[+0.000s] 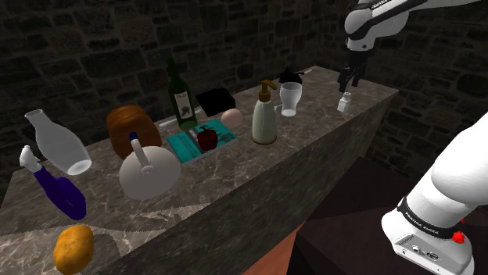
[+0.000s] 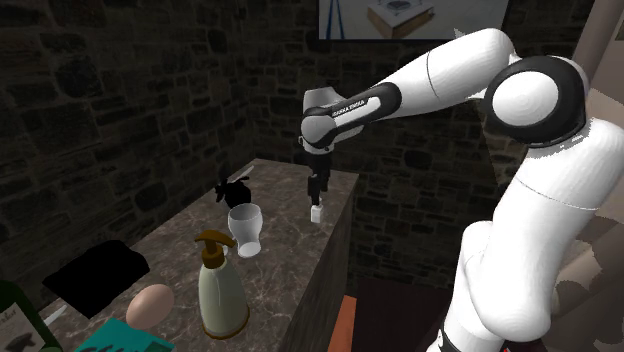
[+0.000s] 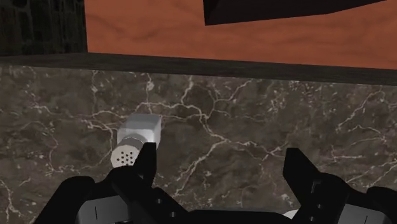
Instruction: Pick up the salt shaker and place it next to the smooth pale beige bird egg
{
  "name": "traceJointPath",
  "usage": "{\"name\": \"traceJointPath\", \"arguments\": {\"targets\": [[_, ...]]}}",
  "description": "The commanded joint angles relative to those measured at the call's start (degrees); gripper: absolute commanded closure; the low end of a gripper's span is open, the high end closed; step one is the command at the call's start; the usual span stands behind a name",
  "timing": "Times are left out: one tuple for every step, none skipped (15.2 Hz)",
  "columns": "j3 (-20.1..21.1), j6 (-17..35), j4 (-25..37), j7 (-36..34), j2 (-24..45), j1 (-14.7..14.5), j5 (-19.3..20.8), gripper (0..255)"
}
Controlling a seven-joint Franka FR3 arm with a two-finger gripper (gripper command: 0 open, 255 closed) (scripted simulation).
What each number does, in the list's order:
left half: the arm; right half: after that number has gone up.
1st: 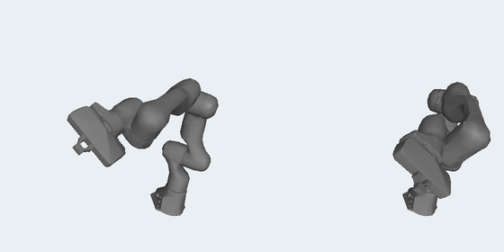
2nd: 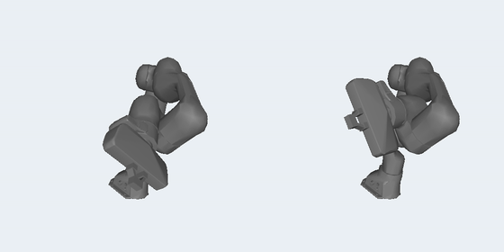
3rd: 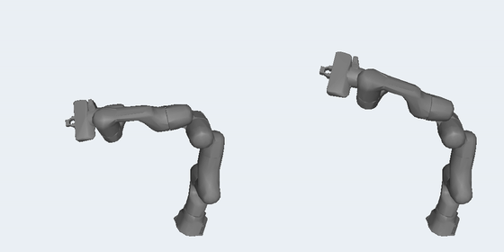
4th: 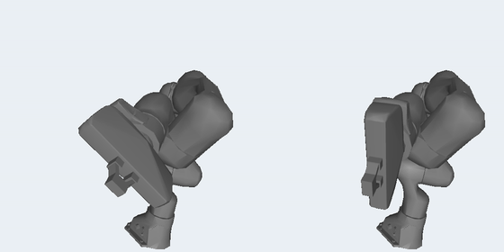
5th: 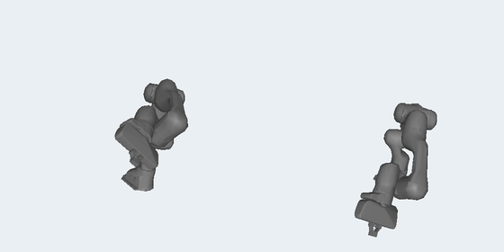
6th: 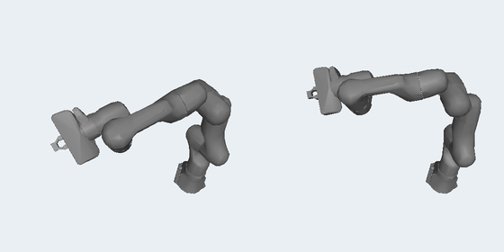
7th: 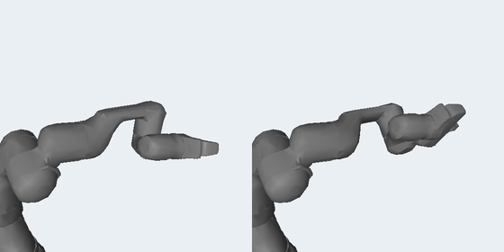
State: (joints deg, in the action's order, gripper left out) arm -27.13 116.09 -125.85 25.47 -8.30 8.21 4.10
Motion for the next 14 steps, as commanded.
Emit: {"name": "traceJointPath", "arguments": {"targets": [[-1.5,1.2,2.9,2.9,3.9,0.5,-1.7,0],[-2.1,1.7,4.3,4.5,6.0,0.8,-2.7,0],[-2.7,2.2,5.9,6.1,8.1,1.2,-3.8,0],[-3.2,2.6,7.5,7.6,10.3,1.7,-5.1,0],[-3.6,3.0,9.2,9.2,12.5,2.3,-6.3,0],[-3.9,3.2,11.0,10.8,14.7,2.9,-7.7,0],[-3.9,3.3,11.4,11.0,15.1,3.1,-7.9,0],[-3.9,4.0,11.0,11.2,15.4,3.2,-8.1,0],[-3.8,4.7,10.5,11.3,15.8,3.3,-8.3,0],[-3.8,5.4,10.1,11.5,16.1,3.3,-8.6,0],[-3.7,6.1,9.7,11.7,16.5,3.4,-8.8,0],[-3.7,6.8,9.3,11.9,16.9,3.4,-9.1,0],[-3.6,7.5,8.9,12.0,17.3,3.5,-9.4,0],[-3.6,8.6,8.4,12.3,17.9,3.6,-9.8,0]]}}
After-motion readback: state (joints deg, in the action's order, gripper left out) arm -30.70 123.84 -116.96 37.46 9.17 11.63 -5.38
